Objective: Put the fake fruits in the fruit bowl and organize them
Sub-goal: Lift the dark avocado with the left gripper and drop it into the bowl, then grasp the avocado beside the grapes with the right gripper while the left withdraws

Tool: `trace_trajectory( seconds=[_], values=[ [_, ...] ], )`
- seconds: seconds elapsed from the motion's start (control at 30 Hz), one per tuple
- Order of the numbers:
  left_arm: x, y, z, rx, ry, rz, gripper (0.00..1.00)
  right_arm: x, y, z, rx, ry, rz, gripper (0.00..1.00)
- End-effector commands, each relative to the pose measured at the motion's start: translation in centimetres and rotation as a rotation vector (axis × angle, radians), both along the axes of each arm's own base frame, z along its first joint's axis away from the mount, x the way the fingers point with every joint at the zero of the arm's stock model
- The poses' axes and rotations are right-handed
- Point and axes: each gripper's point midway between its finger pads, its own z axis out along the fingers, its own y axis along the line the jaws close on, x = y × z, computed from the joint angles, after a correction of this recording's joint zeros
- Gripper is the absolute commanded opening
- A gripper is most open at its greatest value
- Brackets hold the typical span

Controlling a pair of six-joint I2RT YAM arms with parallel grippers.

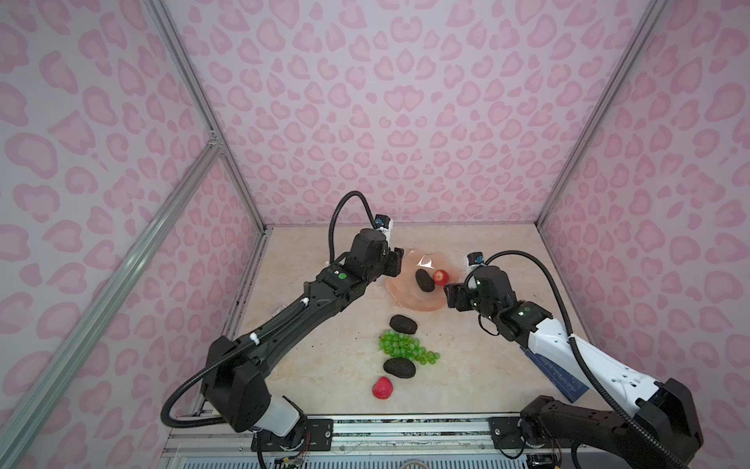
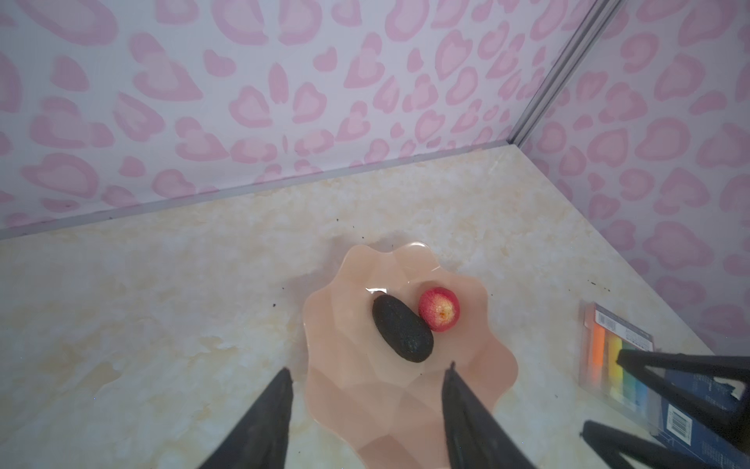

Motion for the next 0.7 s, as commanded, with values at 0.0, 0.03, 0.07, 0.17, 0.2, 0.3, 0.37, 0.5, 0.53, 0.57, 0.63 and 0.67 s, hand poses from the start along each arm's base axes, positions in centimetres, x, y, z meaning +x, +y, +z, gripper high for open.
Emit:
trace_trajectory(
  seconds=[0.0,0.03,0.07,0.17,0.2,0.3,0.37,0.5,0.53,0.57,0.63,0.67],
  values=[
    [-0.9,3.8,1.8,0.008,-0.103,0.098,0.6,-2.0,2.8,-1.3,-0.073,0.037,0.147,0.83],
    [-1.5,4.8,1.9,0.003,-0.117,0.121,0.6,-2.5,3.6,-1.7,-0.08,0.05,0.178,0.83],
    [-2.2,6.1,1.8,-0.002,-0.128,0.147,0.61,-3.2,4.6,-2.3,-0.082,0.069,0.215,0.81],
    [-4.2,9.7,1.3,-0.028,-0.156,0.234,0.64,-5.2,7.1,-3.9,-0.105,0.124,0.325,0.77],
    [-4.8,10.9,1.0,-0.038,-0.16,0.263,0.66,-6.3,8.1,-4.5,-0.124,0.137,0.376,0.77],
    [-6.8,13.6,0.1,-0.067,-0.176,0.323,0.75,-9.7,10.3,-6.1,-0.186,0.162,0.516,0.75],
    [-7.7,14.9,-0.5,-0.068,-0.186,0.353,0.81,-12.0,11.4,-7.1,-0.206,0.188,0.593,0.72],
    [-8.8,16.9,-2.0,-0.06,-0.169,0.395,0.9,-15.3,12.6,-8.7,-0.211,0.232,0.683,0.67],
    [-9.0,17.2,-2.4,-0.063,-0.161,0.401,0.91,-16.1,12.9,-9.0,-0.215,0.235,0.702,0.66],
    [-9.1,17.3,-2.6,-0.069,-0.157,0.4,0.92,-16.7,13.1,-9.4,-0.228,0.241,0.716,0.65],
    [-9.4,17.7,-3.0,-0.083,-0.153,0.407,0.94,-17.4,13.3,-10.3,-0.259,0.251,0.726,0.65],
    [-9.4,17.8,-3.1,-0.086,-0.152,0.41,0.94,-17.6,13.5,-10.6,-0.271,0.255,0.731,0.64]
  ],
)
